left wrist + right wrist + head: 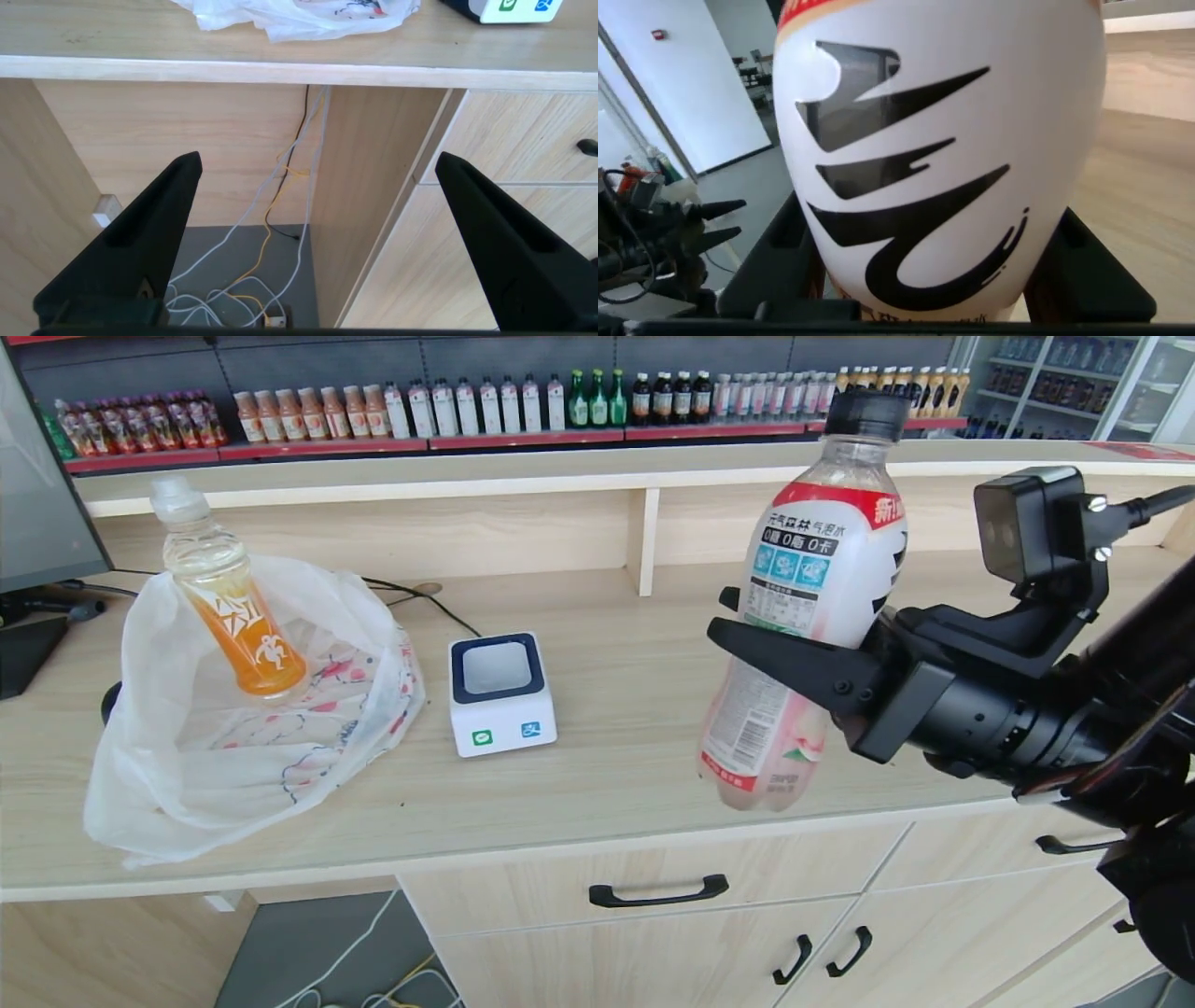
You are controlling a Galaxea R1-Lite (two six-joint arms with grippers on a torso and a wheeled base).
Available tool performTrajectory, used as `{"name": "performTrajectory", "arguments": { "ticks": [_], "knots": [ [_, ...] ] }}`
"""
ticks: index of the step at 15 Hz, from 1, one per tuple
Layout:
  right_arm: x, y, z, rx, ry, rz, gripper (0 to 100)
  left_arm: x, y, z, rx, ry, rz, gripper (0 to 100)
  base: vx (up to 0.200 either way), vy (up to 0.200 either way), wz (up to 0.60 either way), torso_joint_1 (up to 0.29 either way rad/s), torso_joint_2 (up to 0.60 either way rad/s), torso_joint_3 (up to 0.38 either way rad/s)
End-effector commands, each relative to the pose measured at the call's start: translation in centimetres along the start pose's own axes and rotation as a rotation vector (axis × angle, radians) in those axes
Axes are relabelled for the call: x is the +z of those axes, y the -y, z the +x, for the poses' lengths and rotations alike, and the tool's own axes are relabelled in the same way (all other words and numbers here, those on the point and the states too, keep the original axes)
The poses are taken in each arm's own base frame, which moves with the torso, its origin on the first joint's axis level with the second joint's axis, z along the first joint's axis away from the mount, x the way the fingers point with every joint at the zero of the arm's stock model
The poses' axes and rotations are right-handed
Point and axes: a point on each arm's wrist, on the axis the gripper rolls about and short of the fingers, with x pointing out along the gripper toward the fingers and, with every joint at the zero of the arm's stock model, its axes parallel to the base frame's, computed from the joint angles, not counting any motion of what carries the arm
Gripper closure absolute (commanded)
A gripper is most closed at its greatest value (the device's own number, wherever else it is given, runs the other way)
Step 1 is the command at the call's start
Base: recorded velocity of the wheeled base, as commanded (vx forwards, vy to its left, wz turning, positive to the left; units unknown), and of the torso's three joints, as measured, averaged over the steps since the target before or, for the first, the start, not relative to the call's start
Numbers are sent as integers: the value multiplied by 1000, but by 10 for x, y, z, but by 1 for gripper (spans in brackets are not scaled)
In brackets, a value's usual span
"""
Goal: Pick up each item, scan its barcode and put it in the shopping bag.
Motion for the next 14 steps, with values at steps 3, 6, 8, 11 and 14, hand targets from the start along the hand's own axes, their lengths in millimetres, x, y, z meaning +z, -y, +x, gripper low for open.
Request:
{"name": "performTrajectory", "arguments": {
  "ticks": [3,6,8,11,14],
  "knots": [
    [-10,-5,-19,-216,19,-96,100,0,0,0,1,1,0,0,0,0,0,0,0,0],
    [-9,-3,-24,-388,86,-150,100,0,0,0,-2,0,9,0,0,0,0,0,0,0],
    [-8,-2,-25,-504,112,-163,100,0,0,0,0,0,9,0,0,0,0,0,0,0],
    [-8,0,-26,-585,124,-193,100,0,0,0,0,0,9,0,0,0,0,0,0,0],
    [-15,4,-28,-631,110,-234,100,0,0,0,-2,0,9,0,0,0,0,0,0,0]
  ]
}}
